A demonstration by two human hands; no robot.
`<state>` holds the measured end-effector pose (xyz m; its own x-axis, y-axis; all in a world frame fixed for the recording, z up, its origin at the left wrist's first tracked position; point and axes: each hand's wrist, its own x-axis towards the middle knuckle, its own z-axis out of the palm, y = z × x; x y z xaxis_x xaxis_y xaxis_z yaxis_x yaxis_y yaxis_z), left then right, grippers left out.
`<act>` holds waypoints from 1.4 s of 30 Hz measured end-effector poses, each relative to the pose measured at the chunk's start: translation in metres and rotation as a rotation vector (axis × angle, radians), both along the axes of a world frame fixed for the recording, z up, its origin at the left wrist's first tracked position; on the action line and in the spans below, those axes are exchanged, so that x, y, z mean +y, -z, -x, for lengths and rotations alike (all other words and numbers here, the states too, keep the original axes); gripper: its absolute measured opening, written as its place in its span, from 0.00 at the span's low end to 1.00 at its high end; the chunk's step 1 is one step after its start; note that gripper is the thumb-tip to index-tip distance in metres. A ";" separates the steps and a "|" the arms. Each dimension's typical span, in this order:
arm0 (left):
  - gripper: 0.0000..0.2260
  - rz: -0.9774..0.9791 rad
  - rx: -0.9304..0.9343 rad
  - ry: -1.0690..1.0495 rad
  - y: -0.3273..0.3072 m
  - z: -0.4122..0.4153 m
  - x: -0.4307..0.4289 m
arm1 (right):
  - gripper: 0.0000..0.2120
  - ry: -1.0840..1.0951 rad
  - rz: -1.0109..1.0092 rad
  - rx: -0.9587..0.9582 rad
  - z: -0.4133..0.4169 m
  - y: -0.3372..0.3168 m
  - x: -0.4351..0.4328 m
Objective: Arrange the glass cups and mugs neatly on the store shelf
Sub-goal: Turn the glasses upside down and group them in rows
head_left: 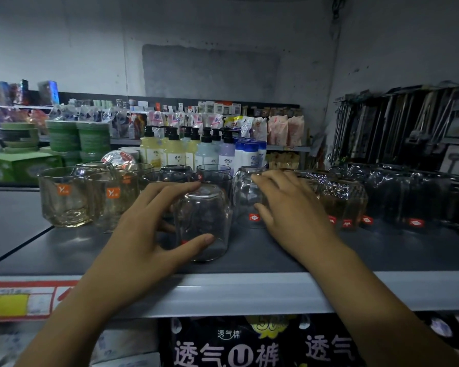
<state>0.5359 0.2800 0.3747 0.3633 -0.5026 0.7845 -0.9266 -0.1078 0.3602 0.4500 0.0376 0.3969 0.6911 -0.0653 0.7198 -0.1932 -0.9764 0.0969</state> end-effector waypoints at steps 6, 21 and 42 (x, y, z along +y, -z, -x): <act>0.30 -0.029 0.012 0.050 -0.003 0.006 -0.003 | 0.24 -0.059 -0.069 -0.040 0.002 0.000 -0.003; 0.36 -0.224 0.106 0.073 -0.022 0.027 -0.054 | 0.06 -0.448 -1.060 -0.057 0.062 0.001 -0.012; 0.40 -0.184 0.304 -0.029 -0.012 0.032 -0.068 | 0.29 -0.372 -1.013 0.053 0.067 0.008 -0.008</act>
